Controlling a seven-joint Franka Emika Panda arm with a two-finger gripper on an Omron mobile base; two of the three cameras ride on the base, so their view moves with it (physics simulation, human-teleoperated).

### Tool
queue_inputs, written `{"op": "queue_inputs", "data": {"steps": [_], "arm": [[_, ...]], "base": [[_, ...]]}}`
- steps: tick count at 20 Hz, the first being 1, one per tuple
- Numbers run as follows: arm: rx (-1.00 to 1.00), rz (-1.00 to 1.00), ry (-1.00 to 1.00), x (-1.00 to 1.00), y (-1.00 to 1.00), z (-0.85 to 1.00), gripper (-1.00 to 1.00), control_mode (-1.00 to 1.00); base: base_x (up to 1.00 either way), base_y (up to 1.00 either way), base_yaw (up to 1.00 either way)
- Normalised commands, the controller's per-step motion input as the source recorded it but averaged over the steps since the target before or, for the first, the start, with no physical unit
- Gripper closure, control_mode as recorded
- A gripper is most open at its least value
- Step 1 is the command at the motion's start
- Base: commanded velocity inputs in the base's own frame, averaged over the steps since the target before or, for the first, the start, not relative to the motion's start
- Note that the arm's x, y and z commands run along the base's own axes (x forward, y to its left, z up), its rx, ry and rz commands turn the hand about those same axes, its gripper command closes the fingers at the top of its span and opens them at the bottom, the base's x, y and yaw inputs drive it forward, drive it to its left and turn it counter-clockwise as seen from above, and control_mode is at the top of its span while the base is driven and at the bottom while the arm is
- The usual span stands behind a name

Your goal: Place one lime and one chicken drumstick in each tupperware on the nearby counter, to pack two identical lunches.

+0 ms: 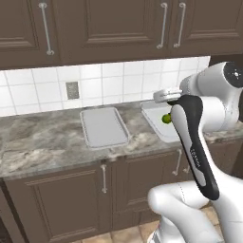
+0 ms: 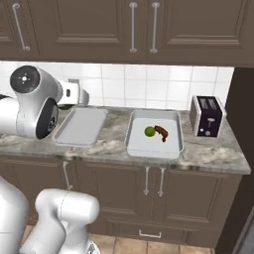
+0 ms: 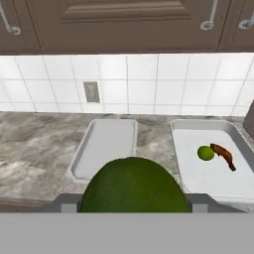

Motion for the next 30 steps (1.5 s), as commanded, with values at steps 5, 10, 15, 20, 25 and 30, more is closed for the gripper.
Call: {"op": "queue_inputs", "data": {"steps": [5, 10, 15, 20, 25, 30], "arm": [[0.0, 0.0, 0.0, 0.0, 0.0, 0.0, 1.0, 1.0], [0.0, 0.0, 0.0, 0.0, 0.0, 0.0, 1.0, 1.0], [-0.06, -0.04, 0.01, 0.0, 0.06, -0.38, 1.0, -1.0], [-0.07, -0.03, 0.05, 0.08, 0.06, -0.63, 1.0, -1.0], [-0.01, 0.0, 0.17, 0.21, 0.13, -0.7, 1.0, -1.0], [0.01, 0.0, 0.19, 0.37, 0.23, -0.63, 1.0, -1.0]], "base": [[0.65, 0.5, -0.02], [0.28, 0.43, -0.03], [0.0, 0.05, -0.01], [0.0, 0.0, 0.0], [0.0, 0.0, 0.0], [0.0, 0.0, 0.0]]}}
